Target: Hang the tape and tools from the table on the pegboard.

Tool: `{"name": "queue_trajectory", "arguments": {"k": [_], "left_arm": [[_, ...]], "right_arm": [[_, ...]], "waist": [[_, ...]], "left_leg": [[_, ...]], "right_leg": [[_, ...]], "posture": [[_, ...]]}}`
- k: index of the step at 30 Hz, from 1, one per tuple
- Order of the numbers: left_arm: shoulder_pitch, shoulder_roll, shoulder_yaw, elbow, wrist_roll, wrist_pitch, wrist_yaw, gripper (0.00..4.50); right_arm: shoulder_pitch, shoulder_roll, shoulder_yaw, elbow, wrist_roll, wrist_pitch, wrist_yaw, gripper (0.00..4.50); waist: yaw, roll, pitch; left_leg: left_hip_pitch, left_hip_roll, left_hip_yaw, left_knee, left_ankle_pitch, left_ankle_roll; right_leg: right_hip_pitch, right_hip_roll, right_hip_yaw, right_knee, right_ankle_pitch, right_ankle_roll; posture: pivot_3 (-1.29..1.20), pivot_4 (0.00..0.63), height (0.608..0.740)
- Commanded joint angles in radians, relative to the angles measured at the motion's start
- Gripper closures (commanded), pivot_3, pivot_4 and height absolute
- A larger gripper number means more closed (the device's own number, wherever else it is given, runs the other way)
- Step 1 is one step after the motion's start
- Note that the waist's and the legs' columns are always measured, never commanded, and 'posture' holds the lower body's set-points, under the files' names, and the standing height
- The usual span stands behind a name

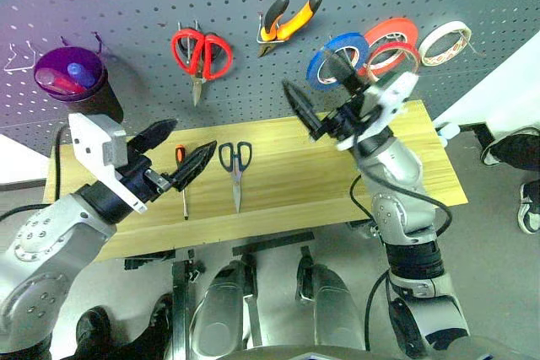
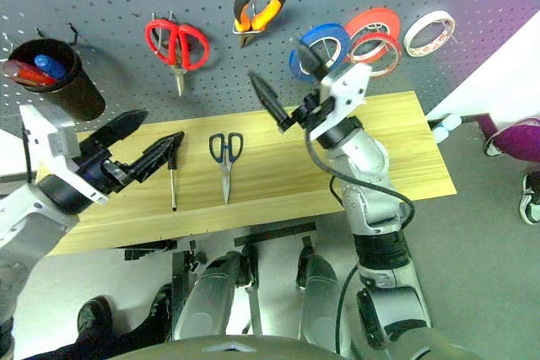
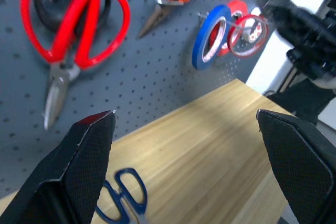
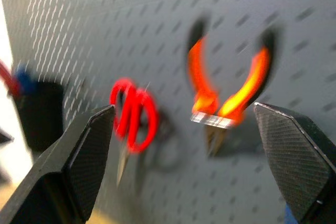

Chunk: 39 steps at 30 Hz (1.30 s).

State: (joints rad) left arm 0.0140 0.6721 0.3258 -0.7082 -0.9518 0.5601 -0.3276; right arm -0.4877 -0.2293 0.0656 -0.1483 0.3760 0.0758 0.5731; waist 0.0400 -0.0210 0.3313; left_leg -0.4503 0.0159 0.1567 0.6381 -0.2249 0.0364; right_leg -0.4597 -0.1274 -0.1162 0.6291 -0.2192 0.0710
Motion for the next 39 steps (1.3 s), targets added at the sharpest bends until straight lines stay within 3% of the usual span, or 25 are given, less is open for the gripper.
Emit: {"name": "queue_trajectory", "arguments": {"k": [1, 13, 16, 22, 28, 33, 39], "left_arm": [[0.006, -0.026, -0.034, 0.037, 0.087, -0.062, -0.055, 0.0], [-0.104, -0.176, -0.203, 0.332, 0.344, -0.189, -0.148, 0.0], [-0.144, -0.205, -0.241, 0.399, 0.394, -0.21, -0.175, 0.0], [-0.224, -0.241, -0.248, 0.481, 0.427, -0.246, -0.22, 0.0], [-0.282, -0.236, -0.259, 0.574, 0.483, -0.246, -0.234, 0.0], [-0.272, -0.231, -0.245, 0.584, 0.512, -0.217, -0.215, 0.0], [-0.231, -0.238, -0.239, 0.544, 0.521, -0.119, -0.159, 0.0]], "right_arm": [[0.0, -0.065, -0.005, -0.026, 0.07, 0.113, 0.09, 0.05], [-0.049, -0.355, -0.11, -0.074, 0.258, 0.497, 0.264, 0.05], [-0.073, -0.422, -0.102, -0.069, 0.234, 0.517, 0.299, 0.05], [-0.083, -0.385, -0.099, -0.044, 0.202, 0.475, 0.279, 0.05], [-0.096, -0.359, -0.089, -0.014, 0.179, 0.44, 0.301, 0.05], [-0.113, -0.389, -0.104, 0.025, 0.164, 0.418, 0.335, 0.05], [-0.115, -0.426, -0.15, -0.012, 0.271, 0.524, 0.394, 0.05]], "waist": [[0.0, -0.001, -0.004], [-0.004, -0.001, -0.021], [-0.005, -0.003, -0.029], [-0.03, -0.003, -0.055], [-0.044, -0.001, -0.117], [-0.061, -0.001, -0.137], [-0.061, -0.001, -0.138]], "left_leg": [[0.0, 0.0, 0.0, 0.0, 0.0, 0.0], [-0.006, 0.001, -0.002, 0.011, -0.002, 0.008], [-0.008, 0.0, -0.003, 0.015, -0.003, 0.01], [-0.012, 0.001, -0.006, 0.025, -0.006, 0.016], [-0.011, -0.001, -0.005, 0.028, -0.007, 0.018], [-0.008, -0.001, -0.005, 0.029, -0.01, 0.016], [-0.002, 0.0, -0.005, 0.029, -0.011, 0.018]], "right_leg": [[0.0, 0.0, 0.0, 0.0, 0.0, 0.0], [0.001, -0.004, -0.004, 0.001, 0.001, 0.001], [0.001, -0.004, -0.006, 0.001, 0.002, 0.003], [0.005, -0.004, -0.009, 0.001, 0.004, 0.006], [0.008, -0.003, -0.009, 0.0, 0.007, 0.01], [0.012, -0.004, -0.009, -0.001, 0.007, 0.01], [0.016, -0.006, -0.008, -0.001, 0.007, 0.009]], "posture": [[0.09, 0.213, 0.723], [-0.03, 0.203, 0.723], [-0.04, 0.188, 0.723], [-0.05, 0.133, 0.723], [-0.07, 0.073, 0.723], [-0.08, 0.091, 0.723], [-0.09, 0.13, 0.723]]}}
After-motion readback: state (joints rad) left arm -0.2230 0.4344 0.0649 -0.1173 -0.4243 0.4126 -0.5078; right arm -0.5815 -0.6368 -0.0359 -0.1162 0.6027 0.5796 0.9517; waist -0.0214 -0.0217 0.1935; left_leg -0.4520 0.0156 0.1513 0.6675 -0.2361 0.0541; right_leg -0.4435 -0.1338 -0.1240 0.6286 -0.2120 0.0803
